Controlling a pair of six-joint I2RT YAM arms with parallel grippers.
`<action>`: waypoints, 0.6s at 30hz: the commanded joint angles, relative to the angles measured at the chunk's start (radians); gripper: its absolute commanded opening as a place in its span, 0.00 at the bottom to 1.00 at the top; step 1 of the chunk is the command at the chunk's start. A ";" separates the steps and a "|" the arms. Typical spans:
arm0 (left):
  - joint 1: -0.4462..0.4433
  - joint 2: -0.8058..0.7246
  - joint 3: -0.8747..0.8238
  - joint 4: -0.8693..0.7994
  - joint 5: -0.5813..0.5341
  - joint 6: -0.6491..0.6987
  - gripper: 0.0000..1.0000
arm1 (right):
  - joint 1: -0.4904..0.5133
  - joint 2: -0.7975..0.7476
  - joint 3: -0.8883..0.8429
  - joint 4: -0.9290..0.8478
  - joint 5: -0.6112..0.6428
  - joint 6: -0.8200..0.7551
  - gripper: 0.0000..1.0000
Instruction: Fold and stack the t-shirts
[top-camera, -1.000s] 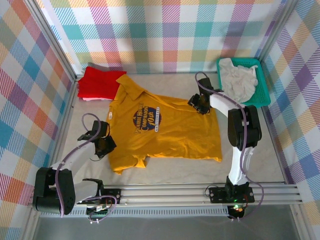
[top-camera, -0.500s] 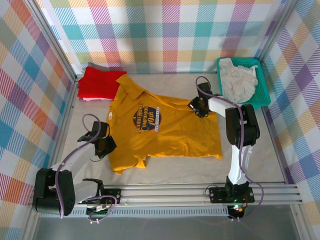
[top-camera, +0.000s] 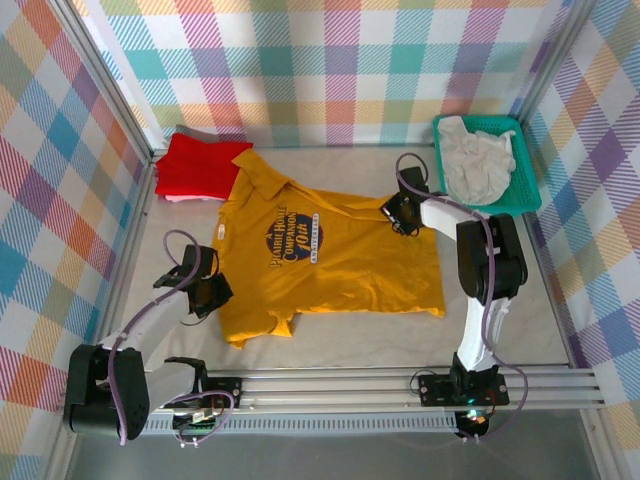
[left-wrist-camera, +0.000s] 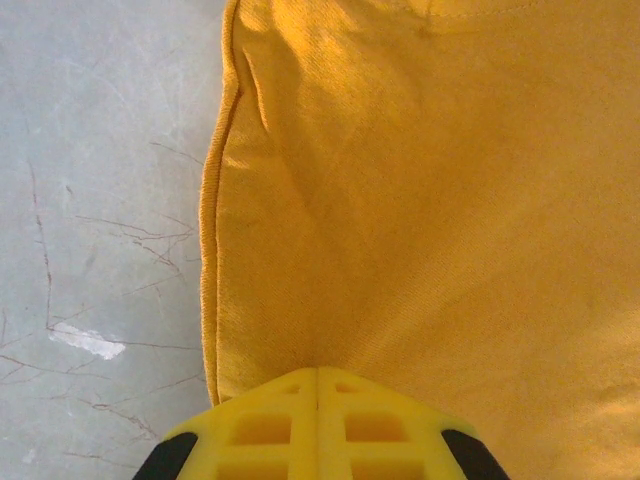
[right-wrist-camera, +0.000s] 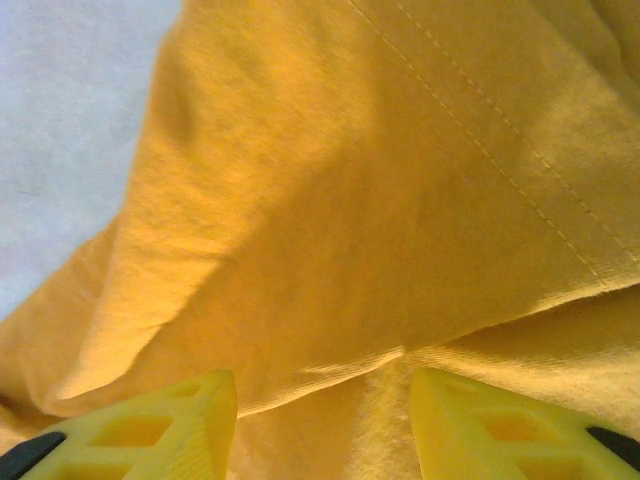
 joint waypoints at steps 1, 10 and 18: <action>0.010 -0.003 -0.014 0.003 0.007 0.016 0.00 | -0.002 -0.027 0.008 -0.012 0.015 -0.009 0.49; 0.010 -0.035 -0.020 -0.010 -0.003 0.013 0.00 | -0.016 0.052 0.058 -0.018 -0.002 -0.012 0.47; 0.009 -0.064 -0.030 -0.010 -0.013 0.006 0.00 | -0.026 0.130 0.088 -0.001 -0.025 0.008 0.43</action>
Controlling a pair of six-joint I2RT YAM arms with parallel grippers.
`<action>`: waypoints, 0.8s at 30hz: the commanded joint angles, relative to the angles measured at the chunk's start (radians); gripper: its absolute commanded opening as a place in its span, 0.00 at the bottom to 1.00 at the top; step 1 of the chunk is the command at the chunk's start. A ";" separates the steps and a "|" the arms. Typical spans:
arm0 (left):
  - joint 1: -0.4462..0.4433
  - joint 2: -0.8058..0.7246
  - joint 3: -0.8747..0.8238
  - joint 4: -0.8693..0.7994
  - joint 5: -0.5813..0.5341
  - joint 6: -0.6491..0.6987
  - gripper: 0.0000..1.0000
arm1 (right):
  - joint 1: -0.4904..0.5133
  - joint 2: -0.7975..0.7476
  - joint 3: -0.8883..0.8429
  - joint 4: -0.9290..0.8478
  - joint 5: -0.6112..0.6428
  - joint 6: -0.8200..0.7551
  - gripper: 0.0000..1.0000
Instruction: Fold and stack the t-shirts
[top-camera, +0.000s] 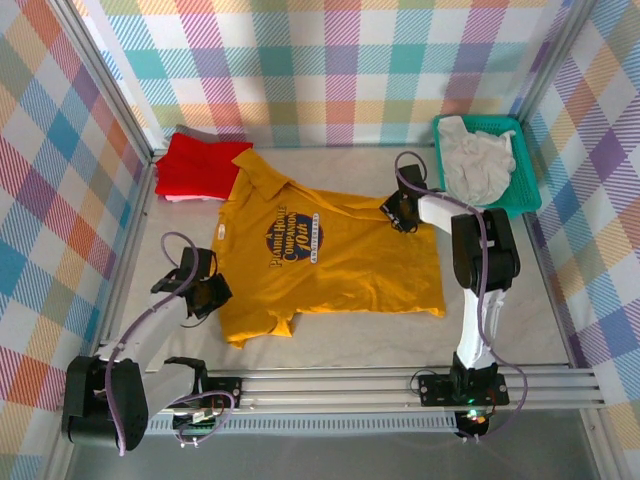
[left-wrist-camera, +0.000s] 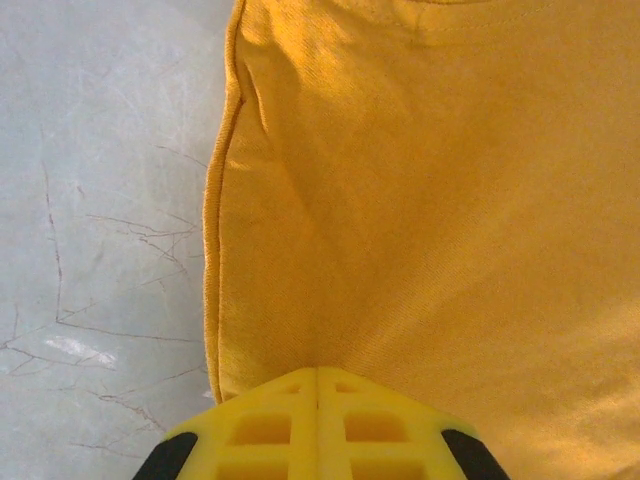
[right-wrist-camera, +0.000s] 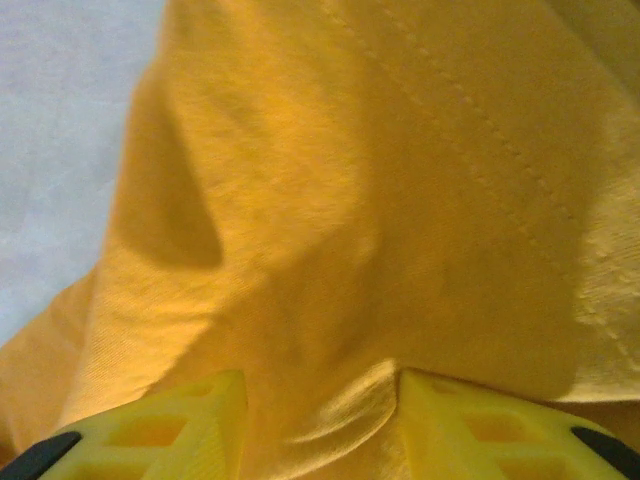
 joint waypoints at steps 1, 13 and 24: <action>0.010 -0.005 -0.012 -0.006 -0.006 0.005 0.00 | -0.005 0.038 0.012 0.007 -0.005 0.008 0.42; 0.010 0.002 -0.011 -0.003 -0.003 0.008 0.00 | -0.009 -0.033 0.020 -0.028 0.073 -0.024 0.20; 0.010 0.004 -0.012 0.001 -0.003 0.009 0.00 | -0.023 -0.088 0.047 -0.069 0.094 -0.055 0.04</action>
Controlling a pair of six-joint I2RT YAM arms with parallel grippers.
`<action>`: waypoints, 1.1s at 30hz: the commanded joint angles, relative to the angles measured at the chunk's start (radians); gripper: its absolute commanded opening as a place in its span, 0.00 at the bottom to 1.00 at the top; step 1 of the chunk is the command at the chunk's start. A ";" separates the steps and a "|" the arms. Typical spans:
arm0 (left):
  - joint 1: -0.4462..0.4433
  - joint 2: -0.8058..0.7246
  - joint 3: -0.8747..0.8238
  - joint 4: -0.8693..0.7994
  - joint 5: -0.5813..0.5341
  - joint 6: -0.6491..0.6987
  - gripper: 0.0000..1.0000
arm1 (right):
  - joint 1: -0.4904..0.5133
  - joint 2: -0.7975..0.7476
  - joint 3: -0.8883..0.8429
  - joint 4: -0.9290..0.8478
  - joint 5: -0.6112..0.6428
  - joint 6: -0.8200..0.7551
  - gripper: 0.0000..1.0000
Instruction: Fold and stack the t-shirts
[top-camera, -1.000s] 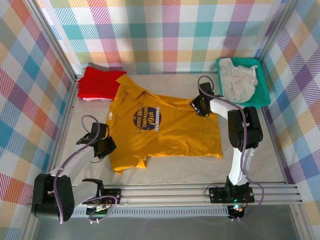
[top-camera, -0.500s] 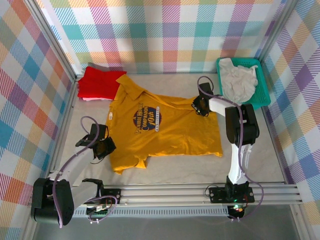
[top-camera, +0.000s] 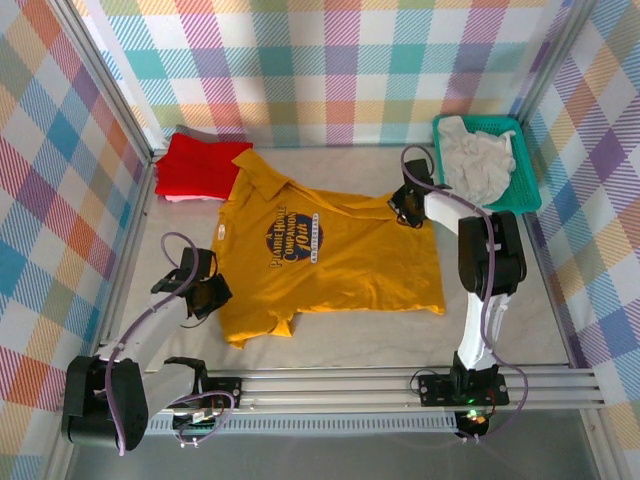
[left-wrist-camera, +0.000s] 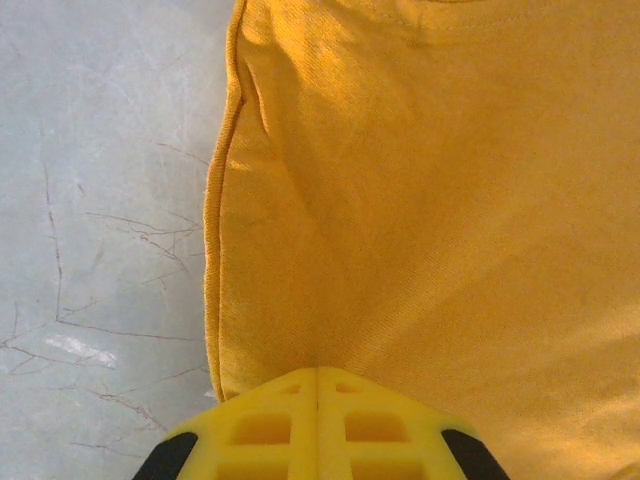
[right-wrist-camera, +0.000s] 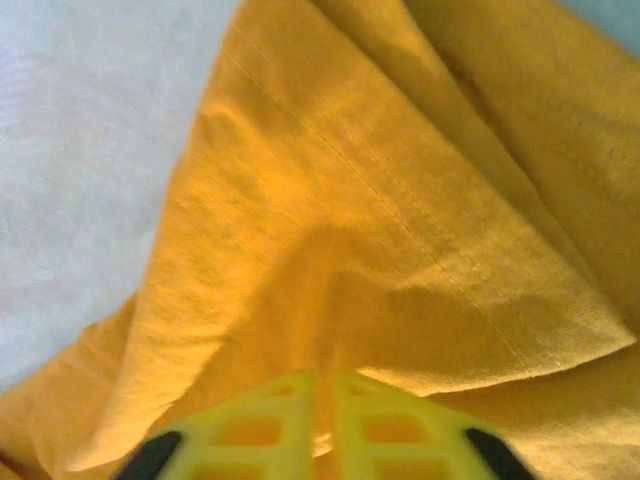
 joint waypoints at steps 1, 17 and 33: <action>0.010 0.000 -0.011 -0.001 -0.004 0.010 0.00 | -0.007 -0.027 0.031 -0.029 0.033 -0.017 0.00; 0.010 -0.024 -0.020 -0.001 -0.004 0.007 0.00 | -0.032 -0.020 -0.062 -0.034 0.019 -0.013 0.38; 0.010 -0.035 -0.025 -0.002 -0.006 0.007 0.00 | -0.034 0.066 -0.004 -0.004 0.032 -0.018 0.25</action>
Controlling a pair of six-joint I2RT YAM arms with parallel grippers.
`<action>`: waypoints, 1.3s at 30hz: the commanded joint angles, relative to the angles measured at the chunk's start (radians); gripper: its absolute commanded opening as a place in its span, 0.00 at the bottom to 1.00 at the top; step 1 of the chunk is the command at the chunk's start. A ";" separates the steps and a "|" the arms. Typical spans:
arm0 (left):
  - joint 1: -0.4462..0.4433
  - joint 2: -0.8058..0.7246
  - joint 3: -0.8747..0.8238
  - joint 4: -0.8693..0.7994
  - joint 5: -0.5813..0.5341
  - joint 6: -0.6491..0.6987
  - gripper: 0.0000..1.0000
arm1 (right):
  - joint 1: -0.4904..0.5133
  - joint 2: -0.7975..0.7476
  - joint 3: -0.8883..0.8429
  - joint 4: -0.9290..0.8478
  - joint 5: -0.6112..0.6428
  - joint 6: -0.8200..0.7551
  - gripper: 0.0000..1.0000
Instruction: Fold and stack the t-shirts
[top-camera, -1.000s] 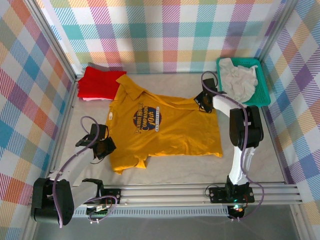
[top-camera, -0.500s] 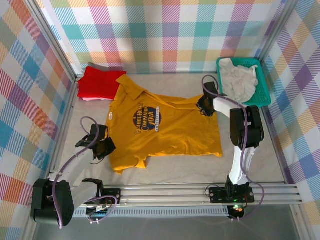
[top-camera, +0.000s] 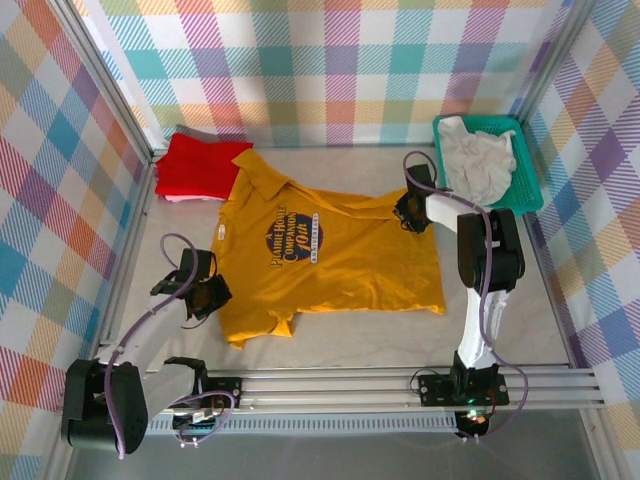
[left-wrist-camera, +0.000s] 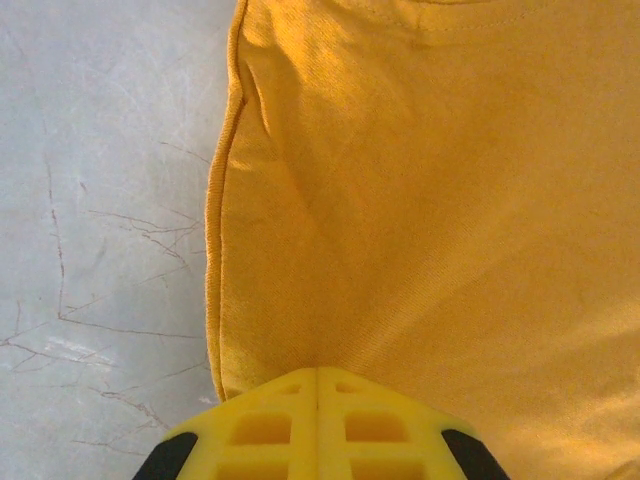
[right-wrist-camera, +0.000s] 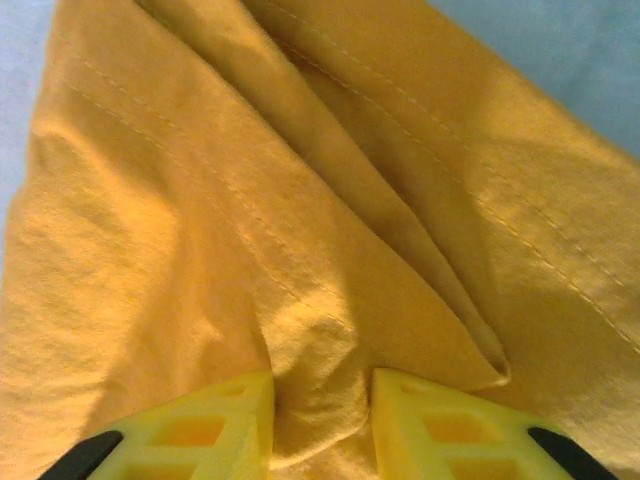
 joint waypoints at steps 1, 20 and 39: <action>0.010 -0.015 -0.016 -0.005 -0.005 0.006 0.00 | -0.007 0.018 0.013 0.009 0.015 -0.003 0.22; 0.009 -0.027 -0.020 0.000 -0.007 0.006 0.00 | -0.008 -0.098 0.090 -0.033 0.041 -0.044 0.00; 0.009 -0.042 -0.023 -0.006 -0.014 0.004 0.00 | -0.039 0.336 0.833 -0.216 0.133 -0.133 0.20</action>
